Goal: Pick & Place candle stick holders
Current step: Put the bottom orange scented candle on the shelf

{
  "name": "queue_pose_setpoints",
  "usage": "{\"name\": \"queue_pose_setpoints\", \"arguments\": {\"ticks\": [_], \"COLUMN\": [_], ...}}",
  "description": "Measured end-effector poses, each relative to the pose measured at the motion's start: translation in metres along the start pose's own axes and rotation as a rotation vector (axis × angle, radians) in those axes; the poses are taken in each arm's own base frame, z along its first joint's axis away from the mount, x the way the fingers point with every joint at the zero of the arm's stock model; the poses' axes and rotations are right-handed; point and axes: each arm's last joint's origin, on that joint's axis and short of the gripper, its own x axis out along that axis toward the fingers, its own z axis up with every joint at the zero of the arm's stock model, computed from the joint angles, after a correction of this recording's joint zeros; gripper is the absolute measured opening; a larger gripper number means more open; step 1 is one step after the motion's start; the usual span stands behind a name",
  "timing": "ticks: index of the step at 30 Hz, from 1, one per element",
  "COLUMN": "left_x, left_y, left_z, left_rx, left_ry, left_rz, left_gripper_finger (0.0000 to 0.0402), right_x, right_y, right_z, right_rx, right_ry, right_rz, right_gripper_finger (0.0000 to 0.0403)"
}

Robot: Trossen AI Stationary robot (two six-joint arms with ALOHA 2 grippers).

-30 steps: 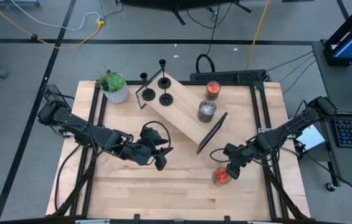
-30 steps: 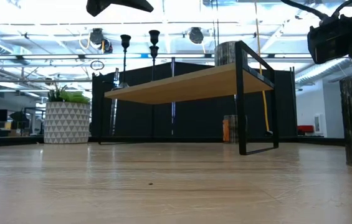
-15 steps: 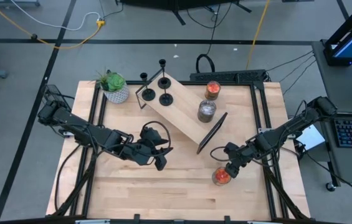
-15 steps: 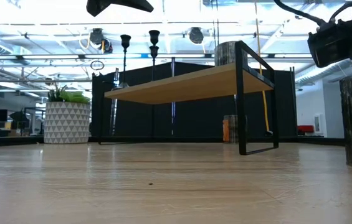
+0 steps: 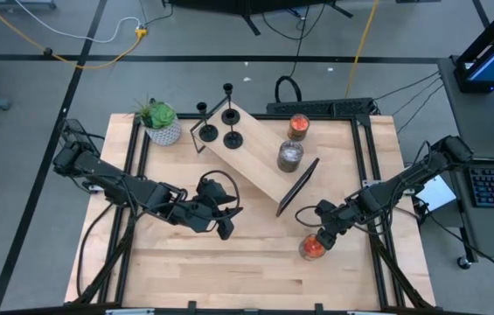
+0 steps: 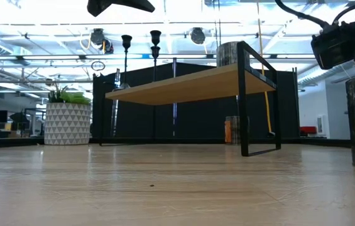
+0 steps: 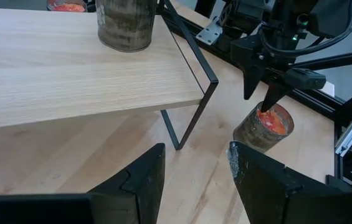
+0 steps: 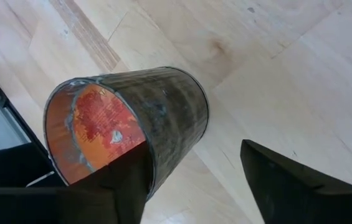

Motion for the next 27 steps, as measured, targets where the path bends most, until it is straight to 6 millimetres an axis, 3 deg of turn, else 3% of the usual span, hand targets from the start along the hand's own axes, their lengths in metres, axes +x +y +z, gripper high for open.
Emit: {"name": "queue_pose_setpoints", "arguments": {"ticks": [19,27], "left_x": [0.0,0.0], "left_y": [-0.0001,-0.0004], "left_z": [0.0001,-0.0002], "left_rx": [0.025,0.021], "left_ry": [0.0,0.009], "left_rz": [-0.001,-0.012], "left_gripper_finger": [0.0184,0.0184], "right_x": [-0.0001,-0.0001], "right_y": [0.0035,0.004], "right_z": [0.0015,0.0019], "right_rx": [-0.027,-0.027], "right_ry": [-0.023,-0.033], "right_rz": [0.032,0.034], "right_gripper_finger": [0.001,0.0002]}}
